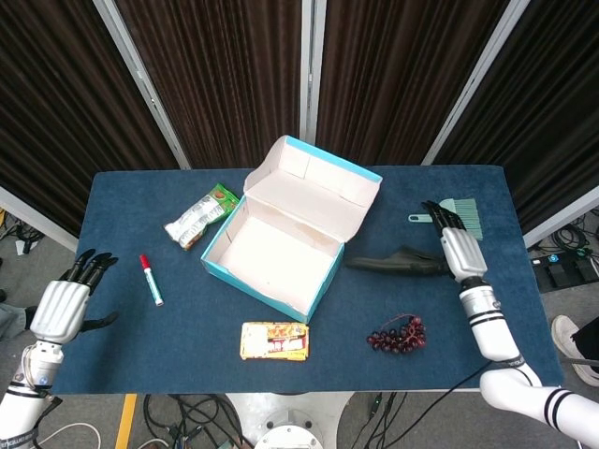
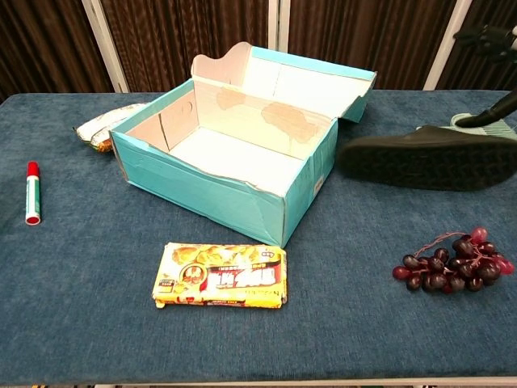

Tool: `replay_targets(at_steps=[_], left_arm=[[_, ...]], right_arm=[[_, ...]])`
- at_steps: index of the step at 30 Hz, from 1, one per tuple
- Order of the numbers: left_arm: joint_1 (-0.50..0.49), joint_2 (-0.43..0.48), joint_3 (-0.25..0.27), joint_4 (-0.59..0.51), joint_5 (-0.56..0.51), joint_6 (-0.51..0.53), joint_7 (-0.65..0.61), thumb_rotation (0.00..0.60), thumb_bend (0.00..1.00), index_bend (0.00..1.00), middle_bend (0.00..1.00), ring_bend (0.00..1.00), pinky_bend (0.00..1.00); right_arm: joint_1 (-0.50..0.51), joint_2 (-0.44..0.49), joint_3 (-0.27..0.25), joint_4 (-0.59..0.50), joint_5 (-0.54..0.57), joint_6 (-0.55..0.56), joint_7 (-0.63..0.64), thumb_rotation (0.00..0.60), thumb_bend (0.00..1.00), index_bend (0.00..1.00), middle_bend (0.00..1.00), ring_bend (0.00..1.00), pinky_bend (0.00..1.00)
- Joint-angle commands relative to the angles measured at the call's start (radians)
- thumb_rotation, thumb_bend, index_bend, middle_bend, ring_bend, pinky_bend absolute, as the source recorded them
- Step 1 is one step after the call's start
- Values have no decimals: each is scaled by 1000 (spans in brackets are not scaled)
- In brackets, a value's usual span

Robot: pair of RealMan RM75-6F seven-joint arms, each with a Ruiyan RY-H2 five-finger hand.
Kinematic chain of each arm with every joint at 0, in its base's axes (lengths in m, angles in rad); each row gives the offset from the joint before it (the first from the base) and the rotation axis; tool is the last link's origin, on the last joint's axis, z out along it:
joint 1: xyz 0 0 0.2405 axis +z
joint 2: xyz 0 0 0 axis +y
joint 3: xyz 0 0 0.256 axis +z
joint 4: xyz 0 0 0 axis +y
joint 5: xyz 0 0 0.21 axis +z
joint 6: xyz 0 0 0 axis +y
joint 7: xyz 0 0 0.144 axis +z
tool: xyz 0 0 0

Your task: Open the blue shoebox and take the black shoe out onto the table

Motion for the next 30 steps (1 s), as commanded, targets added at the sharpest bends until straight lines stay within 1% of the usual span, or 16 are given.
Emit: replay_targets(at_steps=[1,3,5,7,9,10,12,13,14,15,17,20,23,25,30], left_arm=[[0,2,-1,-3,1,3,4,600,109,147,134,61,362],[1,5,-2,-7,1,7,9,600,109,147,134,61,362],[2,10,-4,-14,1,9,14,600,109,147,134,61,362],[2,14,-5,-20,0,11,19,600,109,147,134,61,362],[2,20,-6,-28,-1,12,26,600,109,147,134,61,362],[3,21,-7,-31,-2,12,29,600,109,147,134,61,362],[3,25,-8,-39,-7,9,36,600,109,147,134,61,362],[3,27,-8,-42,-9,8,38,600,109,147,134,61,362],[3,28,-8,-47,-13,5,39,600,109,147,134,61,362],[3,29,-8,-50,-15,3,40,600,109,147,134,61,362],[3,33,-9,-57,-15,2,45,600,109,147,134,61,362],[2,41,-11,-71,-15,2,50,600,109,147,134,61,362],[2,48,-12,-81,-14,3,54,600,109,147,133,61,362],[3,51,-9,-84,-13,2,55,600,109,147,134,61,362],[8,53,-4,-85,-16,1,58,600,109,147,134,61,362]], right_arm=[[-36,28,26,-49,-52,88,73,600,0,0,25,0,0],[-59,50,22,-76,-96,133,116,600,0,0,33,0,0],[-75,106,-11,-103,-162,138,128,600,17,0,26,0,0],[-92,161,-47,-121,-228,152,123,600,65,0,7,0,0],[-122,198,-85,-123,-291,202,59,600,144,0,0,0,0],[-138,205,-101,-120,-310,229,3,600,181,0,0,0,0],[-182,206,-135,-118,-335,294,-190,600,298,0,0,0,0],[-204,201,-146,-121,-339,328,-290,600,318,0,0,0,0],[-235,186,-157,-128,-343,378,-417,600,329,0,0,0,0],[-258,174,-166,-137,-347,413,-492,600,331,0,0,0,0],[-303,151,-190,-167,-348,464,-600,600,331,0,0,0,0],[-345,144,-229,-217,-325,465,-700,600,330,0,0,0,0],[-366,137,-254,-242,-302,442,-732,600,329,0,0,0,0],[-372,122,-257,-224,-307,447,-733,600,329,0,0,0,0],[-382,84,-253,-164,-344,473,-683,600,328,0,0,0,0]])
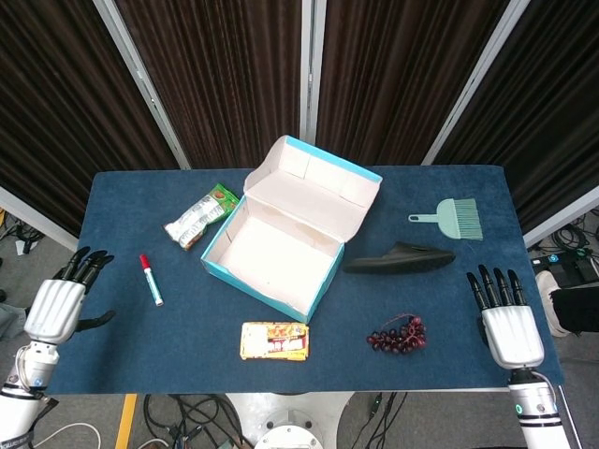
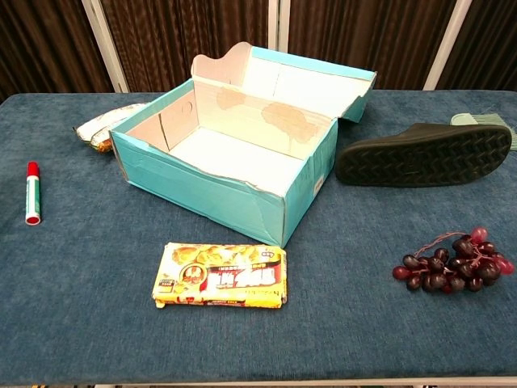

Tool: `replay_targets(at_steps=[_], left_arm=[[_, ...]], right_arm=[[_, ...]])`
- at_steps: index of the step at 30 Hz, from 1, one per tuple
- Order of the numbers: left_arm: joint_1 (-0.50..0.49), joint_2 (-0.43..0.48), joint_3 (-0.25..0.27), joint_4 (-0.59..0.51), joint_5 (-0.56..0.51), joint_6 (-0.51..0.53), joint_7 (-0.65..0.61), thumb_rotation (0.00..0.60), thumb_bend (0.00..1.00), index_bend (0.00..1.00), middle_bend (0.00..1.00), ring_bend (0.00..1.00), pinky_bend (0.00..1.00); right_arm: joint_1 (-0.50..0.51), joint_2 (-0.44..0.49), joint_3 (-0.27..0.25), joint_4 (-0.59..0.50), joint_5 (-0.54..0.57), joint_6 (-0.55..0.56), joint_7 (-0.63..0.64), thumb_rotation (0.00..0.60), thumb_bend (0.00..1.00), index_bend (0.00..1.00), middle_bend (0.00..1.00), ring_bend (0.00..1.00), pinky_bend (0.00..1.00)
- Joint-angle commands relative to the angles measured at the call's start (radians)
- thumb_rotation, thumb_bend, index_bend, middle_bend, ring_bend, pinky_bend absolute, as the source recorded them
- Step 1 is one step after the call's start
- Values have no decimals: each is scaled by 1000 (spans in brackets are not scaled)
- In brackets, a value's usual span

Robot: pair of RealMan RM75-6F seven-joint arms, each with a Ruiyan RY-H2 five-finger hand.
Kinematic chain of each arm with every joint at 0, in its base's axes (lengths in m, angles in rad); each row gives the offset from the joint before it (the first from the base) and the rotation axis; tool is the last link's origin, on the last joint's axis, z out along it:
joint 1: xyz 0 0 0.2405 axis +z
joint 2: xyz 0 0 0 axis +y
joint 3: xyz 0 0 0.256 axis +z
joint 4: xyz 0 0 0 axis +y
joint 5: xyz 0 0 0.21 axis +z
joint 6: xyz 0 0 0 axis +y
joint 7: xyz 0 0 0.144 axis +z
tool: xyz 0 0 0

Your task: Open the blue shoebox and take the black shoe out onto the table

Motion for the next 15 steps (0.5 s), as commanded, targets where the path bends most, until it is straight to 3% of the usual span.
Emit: replay_targets(at_steps=[1,15], left_arm=[[3,-3,1,2,-2,1,-1,600,109,148,134,61,362],[11,-18,20,31,3,-10,-8,600,109,147,134,61,362]], right_arm=[[-8,-31,-2,41,-28,24,41,600,328,0,0,0,0],[-2,-48,23,80,-43,10,104,600,328,0,0,0,0]])
